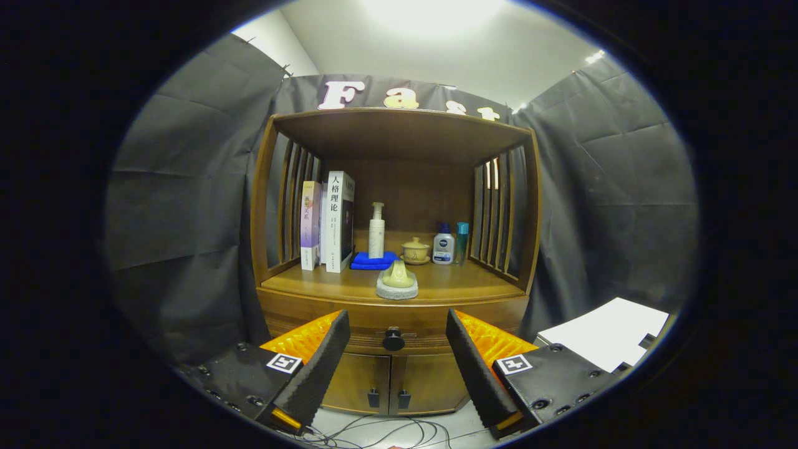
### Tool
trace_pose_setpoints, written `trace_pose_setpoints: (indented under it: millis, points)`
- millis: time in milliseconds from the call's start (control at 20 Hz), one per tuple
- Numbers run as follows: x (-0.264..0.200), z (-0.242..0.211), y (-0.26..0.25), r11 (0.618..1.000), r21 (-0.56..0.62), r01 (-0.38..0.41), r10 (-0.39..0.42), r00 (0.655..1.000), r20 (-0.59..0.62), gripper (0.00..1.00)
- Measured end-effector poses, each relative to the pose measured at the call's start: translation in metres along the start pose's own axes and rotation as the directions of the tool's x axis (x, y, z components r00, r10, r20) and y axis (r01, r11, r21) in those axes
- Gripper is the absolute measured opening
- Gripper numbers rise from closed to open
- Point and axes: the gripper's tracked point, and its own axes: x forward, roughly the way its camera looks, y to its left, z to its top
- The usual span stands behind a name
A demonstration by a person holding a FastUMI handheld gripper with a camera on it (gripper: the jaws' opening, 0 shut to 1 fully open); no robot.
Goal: Pull open the drawer, take out the items inside it, and place them on the countertop above the cabinet.
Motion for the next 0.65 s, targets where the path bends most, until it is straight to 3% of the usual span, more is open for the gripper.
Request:
trace_pose_setpoints:
  millis: [650]
  points:
    - [-0.008,0.01,-0.001,1.0,0.026,-0.002,0.001,1.0,0.021,0.97]
